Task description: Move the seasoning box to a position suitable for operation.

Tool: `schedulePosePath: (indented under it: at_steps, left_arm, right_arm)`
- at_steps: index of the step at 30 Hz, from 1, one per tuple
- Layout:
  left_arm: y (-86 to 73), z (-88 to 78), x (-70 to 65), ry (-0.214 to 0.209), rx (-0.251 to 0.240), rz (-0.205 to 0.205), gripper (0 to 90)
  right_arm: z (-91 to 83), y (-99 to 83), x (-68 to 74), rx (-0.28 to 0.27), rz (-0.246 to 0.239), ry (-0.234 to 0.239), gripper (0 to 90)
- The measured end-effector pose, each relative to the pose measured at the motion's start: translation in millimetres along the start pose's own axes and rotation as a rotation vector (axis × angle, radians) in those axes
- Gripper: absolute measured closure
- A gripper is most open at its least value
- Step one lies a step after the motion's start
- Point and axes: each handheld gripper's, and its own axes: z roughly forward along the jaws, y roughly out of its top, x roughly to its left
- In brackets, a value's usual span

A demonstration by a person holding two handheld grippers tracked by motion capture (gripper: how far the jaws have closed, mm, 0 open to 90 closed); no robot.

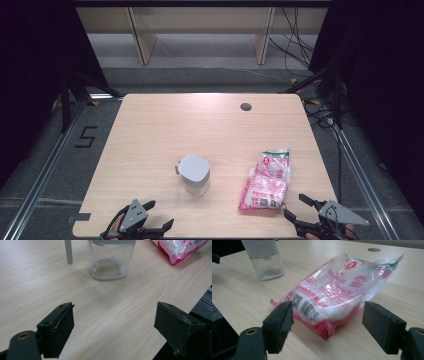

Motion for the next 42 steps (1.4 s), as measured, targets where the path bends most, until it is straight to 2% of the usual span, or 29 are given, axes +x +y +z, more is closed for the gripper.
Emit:
schedulePosePath:
  at_steps: [1, 2, 3, 6, 7, 9, 10, 13, 14, 16, 17, 19, 21, 22, 23, 26, 27, 28, 29, 31, 36, 39, 42]
  left_arm:
    - [-0.3, -0.4, -0.1, 0.005, 0.009, -0.004, 15.0]
    - [-0.4, 0.2, -0.9, 0.004, -0.004, -0.013, 15.0]
    - [-0.2, -0.8, 0.1, 0.005, 0.001, 0.002, 15.1]
    - [0.0, -2.2, 2.0, 0.01, -0.001, 0.014, 15.1]
    - [-0.5, -1.6, 1.3, 0.017, -0.015, -0.008, 15.2]
    - [0.2, -2.4, 3.4, 0.02, -0.016, 0.005, 15.9]
    - [0.5, -2.5, 4.3, 0.025, -0.016, 0.007, 16.8]
    - [2.4, -1.1, 4.6, 0.034, -0.029, -0.006, 17.4]
    - [2.4, -1.1, 4.6, 0.034, -0.029, -0.006, 18.0]
    - [5.8, 2.5, 8.4, 0.039, -0.026, 0.011, 18.5]
    - [7.2, 4.2, 9.9, 0.041, -0.033, 0.01, 19.3]
    - [10.5, 6.5, 12.2, 0.064, -0.042, 0.033, 21.6]
    - [14.1, 9.2, 14.2, 0.077, -0.055, 0.032, 22.7]
    - [17.1, 9.1, 17.0, 0.091, -0.049, 0.052, 23.3]
    - [19.9, 11.4, 18.9, 0.092, -0.069, 0.047, 24.2]
    - [28.4, 18.3, 25.2, 0.121, -0.106, 0.066, 27.6]
    - [30.7, 20.9, 26.6, 0.119, -0.104, 0.067, 29.0]
    - [32.7, 23.2, 28.3, 0.119, -0.098, 0.075, 30.6]
    - [34.5, 26.0, 29.8, 0.12, -0.1, 0.078, 31.2]
    - [38.4, 32.8, 34.1, 0.125, -0.099, 0.078, 31.3]
    - [45.2, 47.1, 41.9, 0.117, -0.109, 0.074, 35.1]
    - [50.6, 55.3, 46.6, 0.112, -0.084, 0.075, 37.6]
    - [55.2, 63.1, 47.7, 0.112, -0.088, 0.09, 41.6]
  right_arm:
    - [-0.2, 0.0, 0.4, 0.001, 0.005, 0.0, 25.7]
    - [-0.9, -0.2, 2.6, 0.008, 0.029, -0.002, 25.7]
    - [-0.8, 0.0, 2.2, 0.006, 0.026, -0.002, 25.7]
    - [0.0, 0.5, 0.3, 0.004, -0.006, -0.005, 25.7]
    - [0.6, 0.6, 0.7, 0.002, 0.0, 0.002, 25.7]
    - [1.6, 0.5, 0.1, 0.005, -0.015, 0.005, 25.7]
    - [0.4, 0.2, 3.6, 0.026, 0.033, 0.01, 25.7]
    - [0.6, 0.1, 3.3, 0.025, 0.03, 0.013, 25.7]
    - [1.6, 0.3, 0.7, 0.012, -0.004, 0.013, 25.7]
    - [1.5, 0.3, -0.1, 0.009, -0.016, 0.006, 25.7]
    - [1.9, 0.1, 0.8, 0.014, 0.001, 0.015, 25.7]
    - [2.5, -0.4, -0.2, 0.013, -0.012, 0.008, 25.7]
    - [3.0, -0.6, 0.1, 0.013, -0.01, 0.013, 25.7]
    - [2.4, -0.7, 2.3, 0.01, 0.018, 0.006, 25.7]
    - [3.6, -0.5, -0.9, -0.001, -0.016, 0.007, 25.7]
    - [1.8, -0.8, 4.0, 0.026, 0.044, 0.015, 25.7]
    - [2.8, -0.5, 0.2, 0.005, -0.004, 0.013, 25.7]
    - [2.7, -0.8, 1.5, 0.006, 0.006, 0.007, 25.7]
    - [2.7, -0.6, -0.9, 0.005, -0.026, 0.005, 25.7]
    - [2.7, -0.7, -1.0, 0.006, -0.025, 0.005, 25.7]
    - [1.2, -0.4, 4.0, 0.023, 0.034, 0.022, 25.7]
    - [1.6, -0.5, 3.2, 0.015, 0.022, 0.018, 25.7]
    - [2.0, -0.1, 2.5, 0.014, 0.011, 0.028, 25.7]
